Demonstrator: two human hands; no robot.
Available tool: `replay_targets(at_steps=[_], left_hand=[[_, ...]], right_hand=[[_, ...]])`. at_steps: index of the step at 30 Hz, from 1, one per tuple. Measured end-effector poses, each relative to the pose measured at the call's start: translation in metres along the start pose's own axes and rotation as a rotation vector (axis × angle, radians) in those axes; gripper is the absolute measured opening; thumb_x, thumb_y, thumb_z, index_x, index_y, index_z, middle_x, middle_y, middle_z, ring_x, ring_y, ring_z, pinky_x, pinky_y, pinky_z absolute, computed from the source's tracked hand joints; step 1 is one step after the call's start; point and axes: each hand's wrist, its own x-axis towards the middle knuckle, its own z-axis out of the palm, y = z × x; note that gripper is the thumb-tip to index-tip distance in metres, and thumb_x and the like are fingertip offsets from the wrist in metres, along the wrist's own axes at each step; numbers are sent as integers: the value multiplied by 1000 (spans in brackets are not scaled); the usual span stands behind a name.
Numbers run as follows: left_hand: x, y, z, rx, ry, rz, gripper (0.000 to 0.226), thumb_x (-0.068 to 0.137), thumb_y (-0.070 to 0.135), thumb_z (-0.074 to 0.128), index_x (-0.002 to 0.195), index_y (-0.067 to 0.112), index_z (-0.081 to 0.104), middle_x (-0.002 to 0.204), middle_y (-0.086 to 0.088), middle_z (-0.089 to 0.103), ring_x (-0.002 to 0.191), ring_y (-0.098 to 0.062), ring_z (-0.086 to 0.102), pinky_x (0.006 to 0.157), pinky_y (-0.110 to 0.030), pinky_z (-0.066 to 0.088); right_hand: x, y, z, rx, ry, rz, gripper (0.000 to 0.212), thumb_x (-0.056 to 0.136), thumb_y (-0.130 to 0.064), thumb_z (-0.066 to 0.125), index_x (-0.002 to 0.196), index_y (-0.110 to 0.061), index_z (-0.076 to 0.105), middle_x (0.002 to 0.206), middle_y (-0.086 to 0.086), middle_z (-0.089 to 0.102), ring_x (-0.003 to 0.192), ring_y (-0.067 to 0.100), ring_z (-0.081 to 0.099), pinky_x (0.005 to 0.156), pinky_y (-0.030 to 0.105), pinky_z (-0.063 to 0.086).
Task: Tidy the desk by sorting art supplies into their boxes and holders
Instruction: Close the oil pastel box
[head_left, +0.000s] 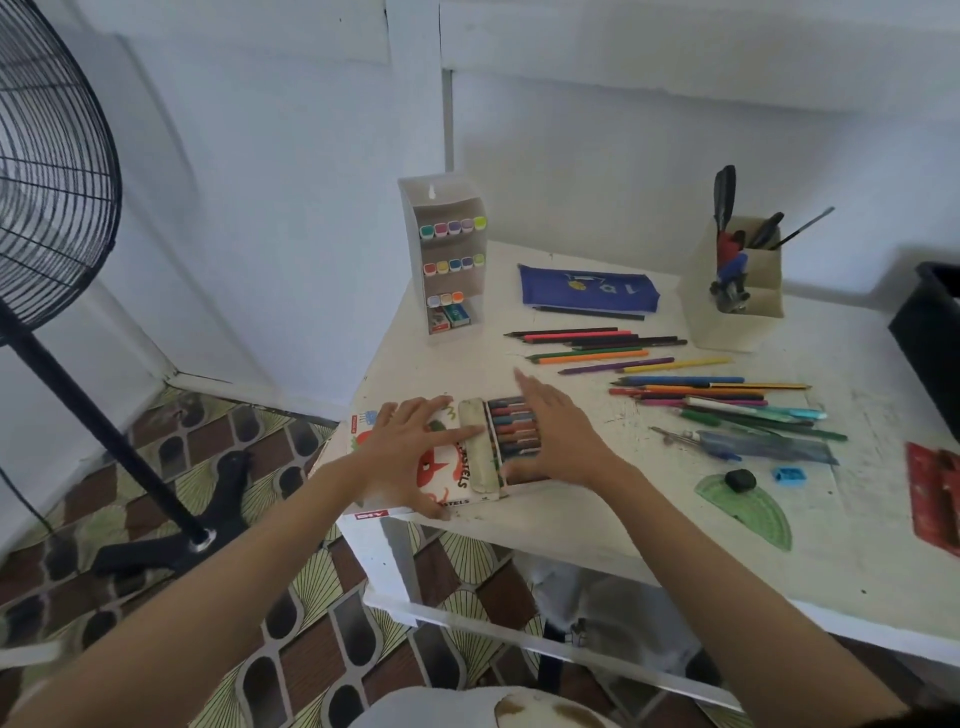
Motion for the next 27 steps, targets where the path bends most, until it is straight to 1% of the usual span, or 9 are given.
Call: replay_targets(at_steps=[3,5,7,12,15,17,19,23,27], left_hand=[[3,3,7,-56,61,-15,97,57,81,58,131,70,-4,157,3,-3,141,-25,-2,113,-52,0],[9,10,9,-149,92,-34,95,53,83,57,130,71,3,156,4,3,141,-25,2,113,-52,1],[15,19,8,-210,103,-44,96,49,83,56,131,70,8,155,4,7,140,-24,5,113,-53,2],[22,33,9,-236,159,-31,97,50,74,63,135,63,17,155,2,11,140,-24,7,113,-54,3],[28,44,5,-259,261,-44,97,50,67,66,138,58,24,152,-2,15,137,-25,11,112,-51,8],[35,51,-2,-336,414,-117,98,46,69,61,137,54,30,149,-5,21,134,-28,19,109,-51,16],[44,59,-12,-435,575,-206,99,45,71,59,138,49,31,149,-8,23,133,-29,22,108,-50,21],[63,83,-32,-562,837,-298,102,53,71,63,141,37,23,150,-11,24,137,-28,22,109,-46,24],[73,102,-38,-637,958,-378,109,53,69,65,143,33,17,150,-13,25,137,-27,19,109,-45,25]], right_hand=[[-9,15,12,228,295,263,79,85,-39,65,147,-17,22,135,11,46,127,31,40,103,45,38],[-12,14,16,327,356,298,58,89,-26,61,141,-17,35,121,10,54,114,27,50,96,41,44],[-13,9,16,379,364,291,52,89,-16,61,137,-17,42,117,9,55,107,23,53,92,34,45],[-13,3,16,538,391,317,50,86,-11,65,131,-20,49,110,7,59,91,16,59,84,33,52],[-19,-7,6,748,415,275,40,93,-10,54,132,-21,50,93,-7,61,82,-1,57,79,25,54],[-20,-15,-6,902,412,163,41,96,-9,48,135,-21,45,105,-8,63,87,-10,58,71,15,52],[-16,-21,-23,965,433,60,45,95,-11,51,138,-20,41,120,-7,60,101,-8,58,71,14,53],[-4,-31,-52,668,524,-98,67,79,-25,74,137,-25,41,132,-5,46,120,12,46,91,33,52],[-1,-33,-64,520,534,-187,76,69,-20,82,135,-19,45,134,-3,42,124,12,41,99,30,47]])
